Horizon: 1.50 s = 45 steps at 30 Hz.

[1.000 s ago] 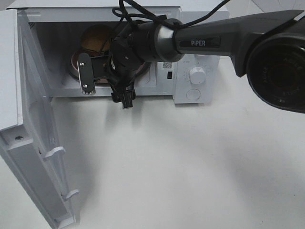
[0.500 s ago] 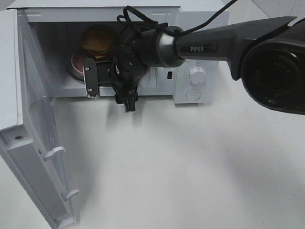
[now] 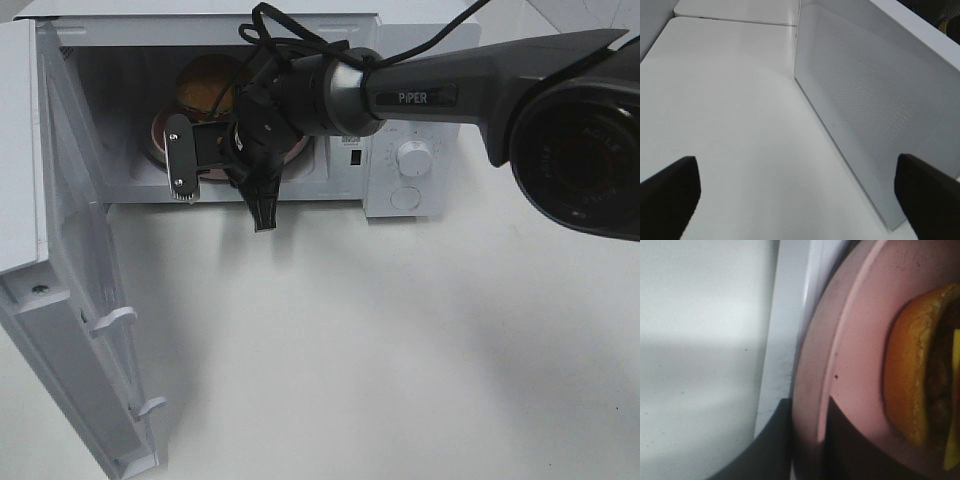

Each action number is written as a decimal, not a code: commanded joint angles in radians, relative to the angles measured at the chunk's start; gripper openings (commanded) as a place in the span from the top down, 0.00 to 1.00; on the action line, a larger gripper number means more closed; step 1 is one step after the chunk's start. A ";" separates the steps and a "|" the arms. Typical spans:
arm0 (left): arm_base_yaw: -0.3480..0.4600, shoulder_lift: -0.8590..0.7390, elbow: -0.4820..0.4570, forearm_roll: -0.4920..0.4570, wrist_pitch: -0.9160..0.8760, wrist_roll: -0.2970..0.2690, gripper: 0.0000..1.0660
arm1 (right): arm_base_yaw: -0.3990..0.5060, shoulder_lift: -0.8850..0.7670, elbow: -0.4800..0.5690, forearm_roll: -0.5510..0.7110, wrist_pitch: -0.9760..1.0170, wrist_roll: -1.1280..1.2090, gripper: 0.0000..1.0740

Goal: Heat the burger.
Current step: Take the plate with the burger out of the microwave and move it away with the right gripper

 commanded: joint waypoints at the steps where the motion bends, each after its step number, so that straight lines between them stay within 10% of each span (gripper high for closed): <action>1: 0.004 -0.009 0.004 0.001 -0.003 -0.001 0.08 | -0.014 -0.002 0.002 0.016 0.046 0.015 1.00; 21: 0.004 -0.009 0.004 0.001 -0.003 -0.001 0.08 | 0.032 -0.149 0.134 0.013 0.028 -0.017 1.00; 45: 0.004 -0.009 0.004 0.001 -0.003 -0.001 0.08 | 0.050 -0.440 0.627 -0.036 -0.349 -0.013 1.00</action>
